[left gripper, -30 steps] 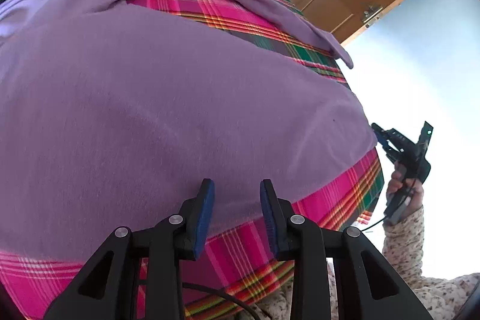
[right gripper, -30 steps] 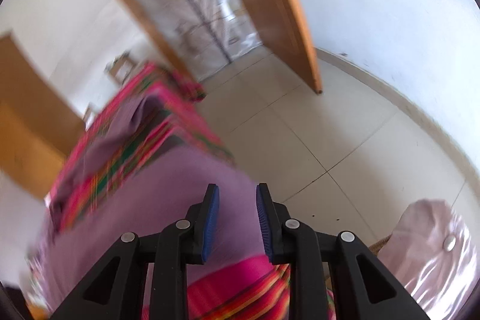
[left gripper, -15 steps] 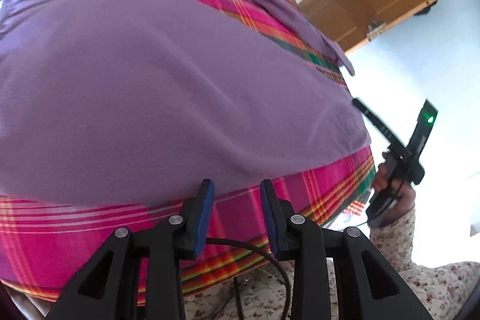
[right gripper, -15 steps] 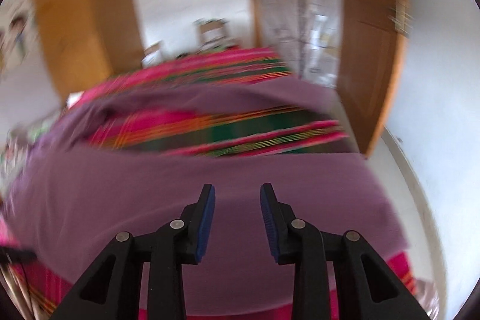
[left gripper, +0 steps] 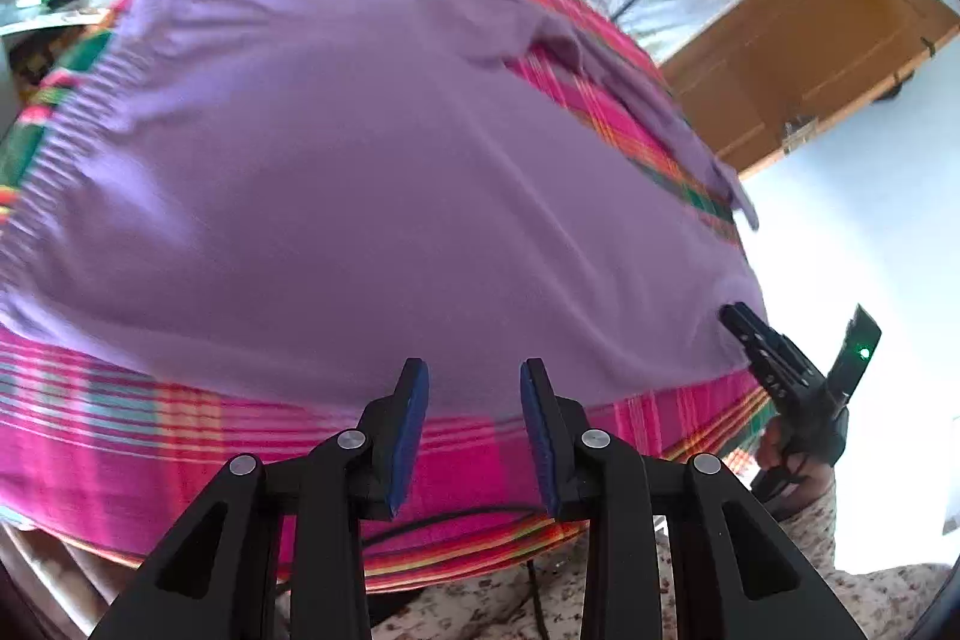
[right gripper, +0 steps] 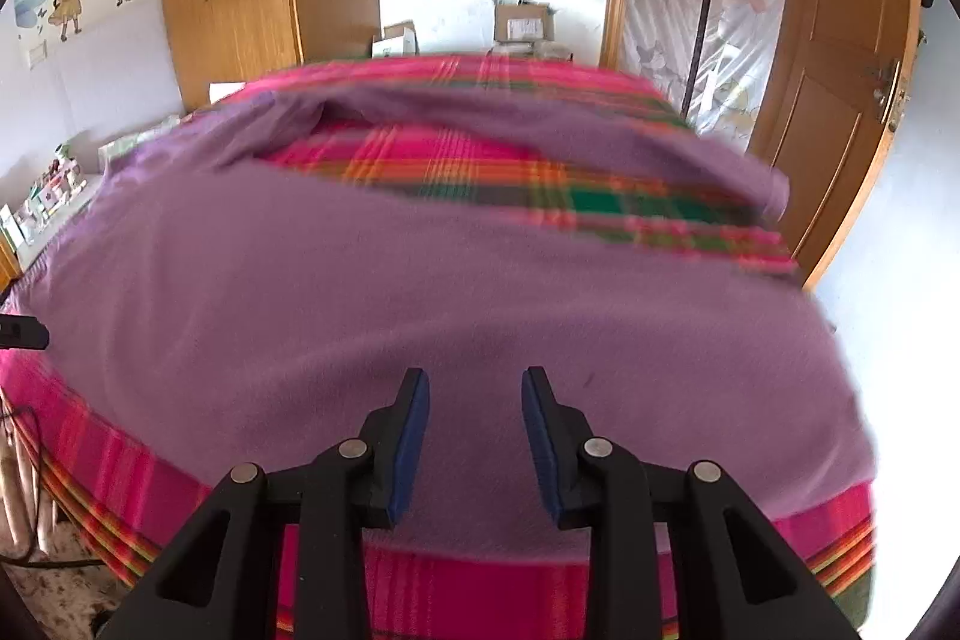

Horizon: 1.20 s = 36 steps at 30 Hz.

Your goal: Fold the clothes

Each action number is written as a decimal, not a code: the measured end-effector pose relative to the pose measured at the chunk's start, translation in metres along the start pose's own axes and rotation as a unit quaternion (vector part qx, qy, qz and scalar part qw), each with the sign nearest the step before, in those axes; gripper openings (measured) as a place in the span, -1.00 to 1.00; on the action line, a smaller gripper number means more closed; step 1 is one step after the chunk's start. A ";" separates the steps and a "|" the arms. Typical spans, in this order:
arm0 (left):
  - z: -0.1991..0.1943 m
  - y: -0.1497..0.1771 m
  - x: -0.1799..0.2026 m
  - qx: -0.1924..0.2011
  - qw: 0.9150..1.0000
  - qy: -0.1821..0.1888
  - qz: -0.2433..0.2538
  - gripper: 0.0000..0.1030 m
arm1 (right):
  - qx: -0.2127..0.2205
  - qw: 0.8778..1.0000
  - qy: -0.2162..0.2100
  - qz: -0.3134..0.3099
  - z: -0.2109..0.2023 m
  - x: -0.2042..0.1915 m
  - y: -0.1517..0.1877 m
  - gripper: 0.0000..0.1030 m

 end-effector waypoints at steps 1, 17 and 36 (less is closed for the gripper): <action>-0.010 -0.007 -0.001 0.008 1.000 -0.004 0.000 -0.36 | 0.010 1.000 0.000 -0.002 -0.009 0.004 -0.011 -0.37; -0.154 -0.189 0.044 0.140 0.983 -0.091 0.071 -0.36 | 0.167 0.984 -0.018 -0.057 -0.122 0.021 -0.289 -0.35; 0.028 -0.312 0.023 0.006 0.978 -0.160 0.131 -0.21 | -0.035 0.987 -0.103 -0.116 0.141 -0.018 -0.304 -0.23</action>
Point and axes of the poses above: each gripper's, at about its wrist camera, not at the fingertips, and z roughly the way its jaws point, x to its right, y to its underside, the point moved 6 cm from there along z, roughly the way its jaws point, and after that the axes turned 7 degrees about -z, right-handed, at the moved point
